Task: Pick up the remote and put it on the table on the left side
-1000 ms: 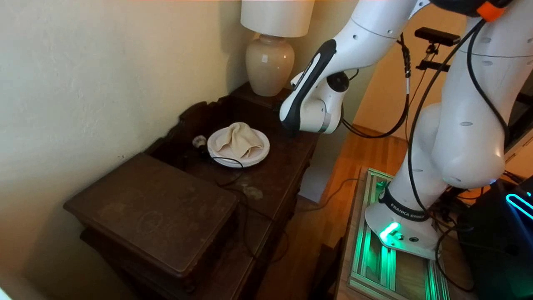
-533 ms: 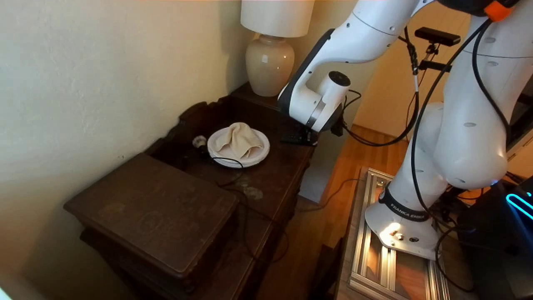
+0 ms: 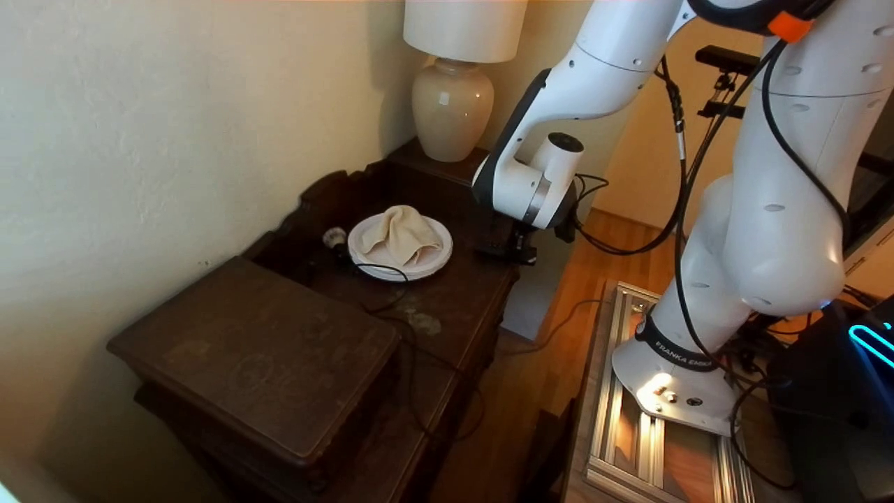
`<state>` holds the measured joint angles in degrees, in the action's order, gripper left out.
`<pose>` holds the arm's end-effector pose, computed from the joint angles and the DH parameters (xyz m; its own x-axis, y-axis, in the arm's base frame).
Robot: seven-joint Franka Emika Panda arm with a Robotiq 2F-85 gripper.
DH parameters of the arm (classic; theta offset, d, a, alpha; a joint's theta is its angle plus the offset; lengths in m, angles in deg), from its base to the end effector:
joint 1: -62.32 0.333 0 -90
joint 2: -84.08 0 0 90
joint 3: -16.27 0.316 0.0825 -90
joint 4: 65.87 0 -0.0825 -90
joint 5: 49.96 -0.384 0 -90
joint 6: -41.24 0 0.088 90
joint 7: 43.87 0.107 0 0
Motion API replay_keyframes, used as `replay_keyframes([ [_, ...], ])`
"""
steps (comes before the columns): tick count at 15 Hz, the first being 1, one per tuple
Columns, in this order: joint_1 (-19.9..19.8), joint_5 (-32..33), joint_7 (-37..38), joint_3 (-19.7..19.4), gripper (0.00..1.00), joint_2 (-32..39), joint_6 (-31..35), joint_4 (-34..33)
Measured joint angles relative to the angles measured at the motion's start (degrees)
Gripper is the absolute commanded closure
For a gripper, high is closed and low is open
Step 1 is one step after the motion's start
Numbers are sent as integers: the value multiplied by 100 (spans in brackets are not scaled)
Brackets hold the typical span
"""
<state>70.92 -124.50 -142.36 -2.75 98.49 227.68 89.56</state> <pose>0.3289 -0.1676 0.1778 0.9588 0.2560 0.1235 0.2180 -0.9411 0.2585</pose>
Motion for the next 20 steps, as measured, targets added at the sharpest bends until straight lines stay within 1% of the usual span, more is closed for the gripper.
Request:
replay_keyframes([
  [2,84,0,0,-118,40,0,-88,-25],
  [3,95,0,0,-129,65,0,-92,-25],
  [7,98,-2,55,-129,65,18,-89,-57],
  [12,98,-1,402,-222,65,203,-208,-352],
  [16,99,172,646,-473,65,272,-669,-599],
  [20,99,649,1130,-767,65,291,-1419,-831],
])
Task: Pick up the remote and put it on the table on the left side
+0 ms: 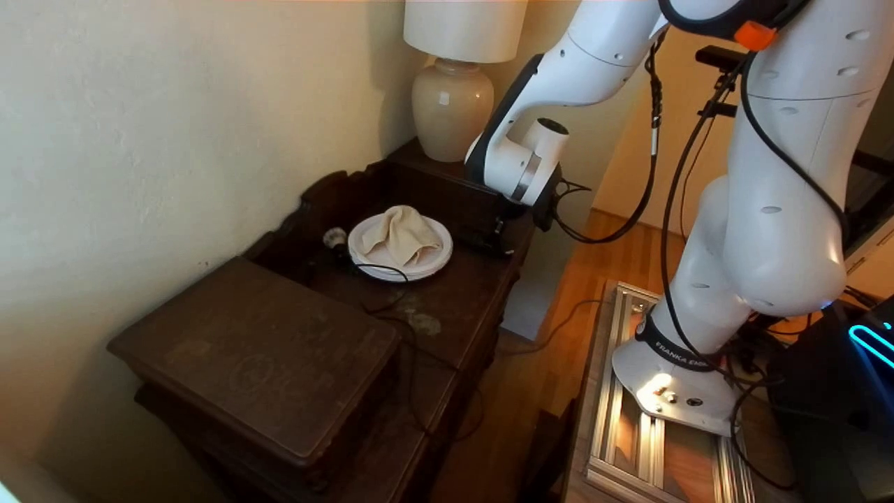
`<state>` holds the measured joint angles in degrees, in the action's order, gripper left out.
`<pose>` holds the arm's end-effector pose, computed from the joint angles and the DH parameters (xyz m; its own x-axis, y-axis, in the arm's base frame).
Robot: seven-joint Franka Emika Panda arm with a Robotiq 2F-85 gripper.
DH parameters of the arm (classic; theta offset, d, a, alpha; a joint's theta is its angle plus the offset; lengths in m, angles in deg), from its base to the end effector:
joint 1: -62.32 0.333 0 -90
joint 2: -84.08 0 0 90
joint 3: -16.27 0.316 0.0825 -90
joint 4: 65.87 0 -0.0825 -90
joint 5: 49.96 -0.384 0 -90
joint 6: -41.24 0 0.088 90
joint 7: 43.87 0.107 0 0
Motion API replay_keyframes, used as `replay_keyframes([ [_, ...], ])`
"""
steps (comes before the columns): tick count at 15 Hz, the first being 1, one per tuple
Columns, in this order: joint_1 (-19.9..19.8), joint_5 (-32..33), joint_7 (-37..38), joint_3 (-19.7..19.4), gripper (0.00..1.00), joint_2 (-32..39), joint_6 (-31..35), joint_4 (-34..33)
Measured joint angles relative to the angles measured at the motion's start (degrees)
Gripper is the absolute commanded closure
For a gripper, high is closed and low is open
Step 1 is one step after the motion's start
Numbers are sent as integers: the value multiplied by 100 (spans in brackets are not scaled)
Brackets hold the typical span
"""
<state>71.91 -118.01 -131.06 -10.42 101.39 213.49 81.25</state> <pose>0.3775 -0.2010 0.1793 0.9686 0.0981 0.2286 0.0785 -0.9925 0.0934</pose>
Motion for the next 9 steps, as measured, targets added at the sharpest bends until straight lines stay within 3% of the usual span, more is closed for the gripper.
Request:
replay_keyframes([
  [3,16,376,560,-149,65,62,-449,-191],
  [4,31,473,754,-185,15,90,-562,-257],
  [5,45,558,952,-211,13,122,-636,-323],
  [7,92,583,1313,-229,0,203,-622,-446],
  [9,219,603,1638,-263,0,256,-363,-503],
])
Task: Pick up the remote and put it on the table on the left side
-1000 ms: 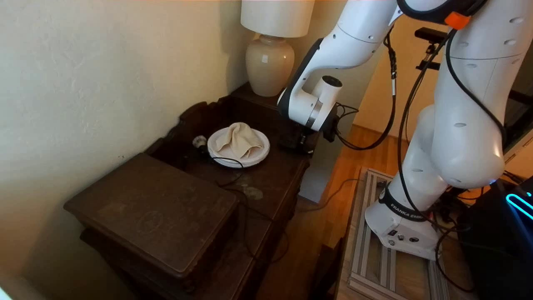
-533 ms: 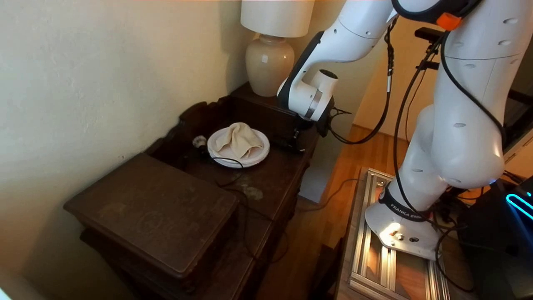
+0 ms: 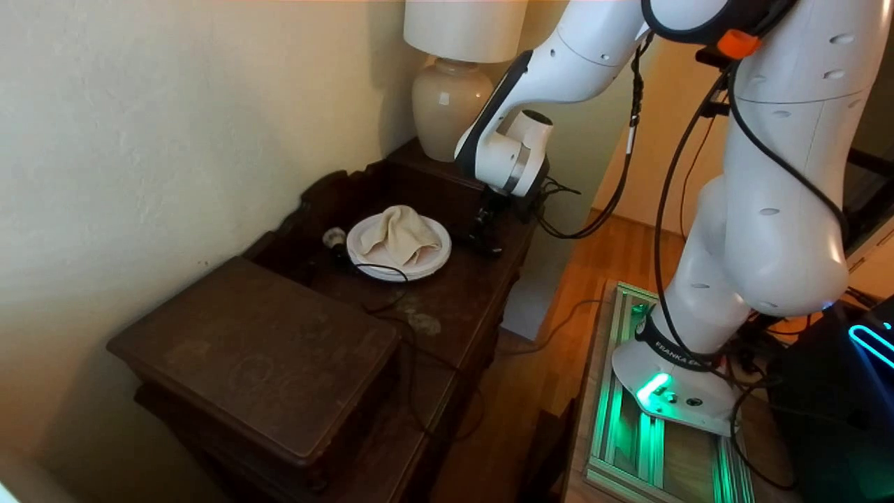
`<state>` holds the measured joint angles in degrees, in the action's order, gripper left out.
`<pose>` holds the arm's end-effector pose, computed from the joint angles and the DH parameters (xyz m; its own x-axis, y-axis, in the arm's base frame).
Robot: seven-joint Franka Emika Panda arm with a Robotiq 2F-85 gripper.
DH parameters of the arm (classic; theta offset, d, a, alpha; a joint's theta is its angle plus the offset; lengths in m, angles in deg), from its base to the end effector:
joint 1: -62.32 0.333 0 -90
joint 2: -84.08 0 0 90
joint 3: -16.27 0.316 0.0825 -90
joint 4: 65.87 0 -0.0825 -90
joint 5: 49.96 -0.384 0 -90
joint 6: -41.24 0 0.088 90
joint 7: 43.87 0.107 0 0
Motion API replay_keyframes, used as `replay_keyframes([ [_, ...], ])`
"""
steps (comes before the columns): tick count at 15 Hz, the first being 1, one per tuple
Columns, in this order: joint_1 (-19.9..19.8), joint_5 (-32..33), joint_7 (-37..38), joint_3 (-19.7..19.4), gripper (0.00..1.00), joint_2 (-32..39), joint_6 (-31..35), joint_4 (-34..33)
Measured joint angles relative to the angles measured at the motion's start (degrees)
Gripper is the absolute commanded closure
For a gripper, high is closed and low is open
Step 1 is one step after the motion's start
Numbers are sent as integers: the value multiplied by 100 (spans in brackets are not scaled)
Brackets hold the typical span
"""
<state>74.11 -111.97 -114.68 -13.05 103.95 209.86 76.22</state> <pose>0.4155 -0.2060 0.1864 0.9653 -0.0659 0.2526 -0.0783 -0.9962 0.0392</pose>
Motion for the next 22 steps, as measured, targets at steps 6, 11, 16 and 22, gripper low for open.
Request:
replay_keyframes([
  [6,1176,824,759,-711,0,-269,1298,918],
  [11,3302,1028,931,-2523,0,-264,1254,1610],
  [16,5329,1040,1016,-4412,0,-15,752,1592],
  [22,8000,1117,1028,-7274,0,859,-1167,1517],
])
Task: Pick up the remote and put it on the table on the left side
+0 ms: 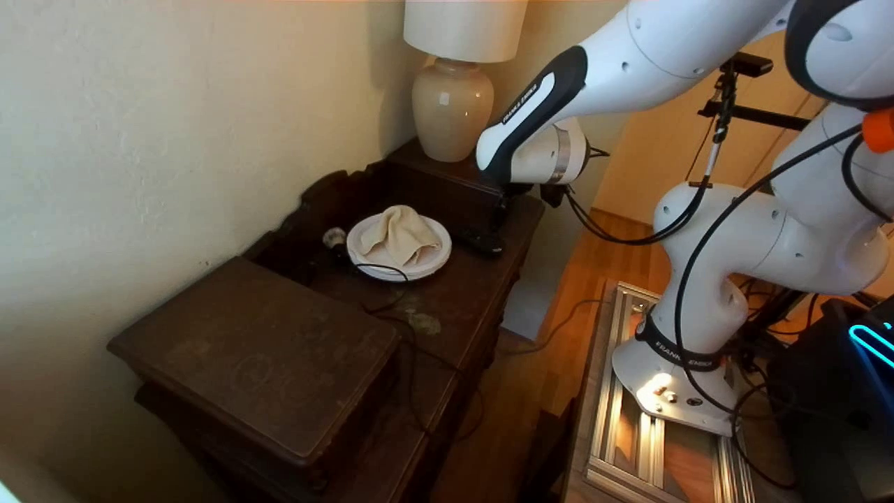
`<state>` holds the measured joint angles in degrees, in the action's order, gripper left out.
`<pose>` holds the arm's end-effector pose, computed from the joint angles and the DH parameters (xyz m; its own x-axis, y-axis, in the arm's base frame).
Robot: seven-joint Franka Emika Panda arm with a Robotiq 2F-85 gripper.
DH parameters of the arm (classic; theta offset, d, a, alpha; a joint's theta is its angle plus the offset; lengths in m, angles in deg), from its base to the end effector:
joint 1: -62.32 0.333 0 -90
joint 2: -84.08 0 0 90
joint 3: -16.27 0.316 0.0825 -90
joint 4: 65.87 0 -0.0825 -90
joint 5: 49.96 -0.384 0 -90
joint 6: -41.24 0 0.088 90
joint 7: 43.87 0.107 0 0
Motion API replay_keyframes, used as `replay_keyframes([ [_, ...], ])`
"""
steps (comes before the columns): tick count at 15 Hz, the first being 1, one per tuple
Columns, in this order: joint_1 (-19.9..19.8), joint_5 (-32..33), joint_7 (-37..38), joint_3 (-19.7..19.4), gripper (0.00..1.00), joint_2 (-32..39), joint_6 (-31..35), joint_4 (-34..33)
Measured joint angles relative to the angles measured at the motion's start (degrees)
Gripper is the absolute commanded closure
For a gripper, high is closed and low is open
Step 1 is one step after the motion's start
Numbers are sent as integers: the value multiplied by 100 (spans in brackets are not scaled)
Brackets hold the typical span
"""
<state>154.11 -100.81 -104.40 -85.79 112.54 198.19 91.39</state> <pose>0.3710 -0.1414 0.2802 0.9778 0.1172 0.1735 0.0766 -0.9714 0.2246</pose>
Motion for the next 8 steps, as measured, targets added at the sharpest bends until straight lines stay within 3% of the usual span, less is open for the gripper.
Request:
replay_keyframes([
  [3,1103,7,-23,-1335,0,667,-1149,-106],
  [5,1333,7,-21,-1578,0,959,-1392,-114],
  [8,1333,7,-21,-1565,0,1034,-1422,-109],
])
